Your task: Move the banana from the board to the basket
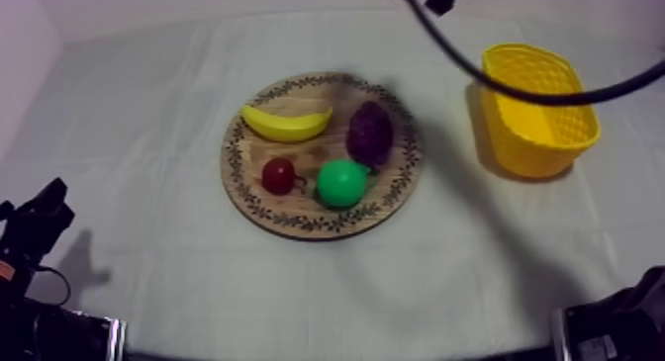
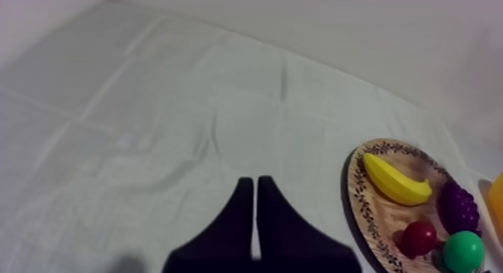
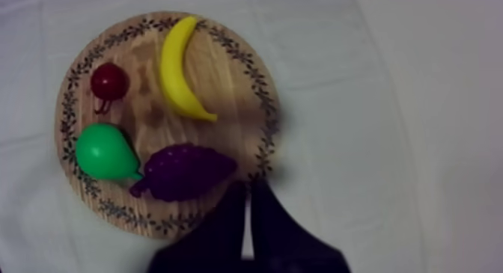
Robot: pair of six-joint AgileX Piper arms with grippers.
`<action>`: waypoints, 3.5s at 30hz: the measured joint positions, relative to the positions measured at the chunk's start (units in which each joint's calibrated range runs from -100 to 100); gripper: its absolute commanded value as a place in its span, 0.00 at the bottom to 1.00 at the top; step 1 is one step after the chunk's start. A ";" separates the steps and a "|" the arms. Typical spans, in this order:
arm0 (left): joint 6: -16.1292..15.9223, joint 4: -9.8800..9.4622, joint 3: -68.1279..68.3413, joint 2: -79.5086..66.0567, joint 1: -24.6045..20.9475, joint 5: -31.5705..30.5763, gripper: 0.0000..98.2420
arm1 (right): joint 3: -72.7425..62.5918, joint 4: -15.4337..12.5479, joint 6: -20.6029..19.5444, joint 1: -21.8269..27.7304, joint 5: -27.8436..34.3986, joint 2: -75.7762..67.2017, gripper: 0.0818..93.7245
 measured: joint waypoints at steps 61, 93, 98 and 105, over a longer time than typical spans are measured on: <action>0.00 0.00 0.00 0.00 0.00 0.00 0.00 | -30.29 2.20 2.00 -11.01 3.18 40.43 0.67; 0.00 0.00 0.00 0.00 0.00 0.00 0.00 | -28.67 3.63 0.41 -10.01 0.53 44.66 0.13; 0.00 0.00 0.00 0.00 0.00 0.00 0.00 | -22.55 3.10 0.59 -8.86 -0.26 37.18 0.13; 0.00 0.00 0.00 0.00 0.00 0.00 0.00 | -13.50 2.88 -0.48 -6.71 -0.79 23.69 0.13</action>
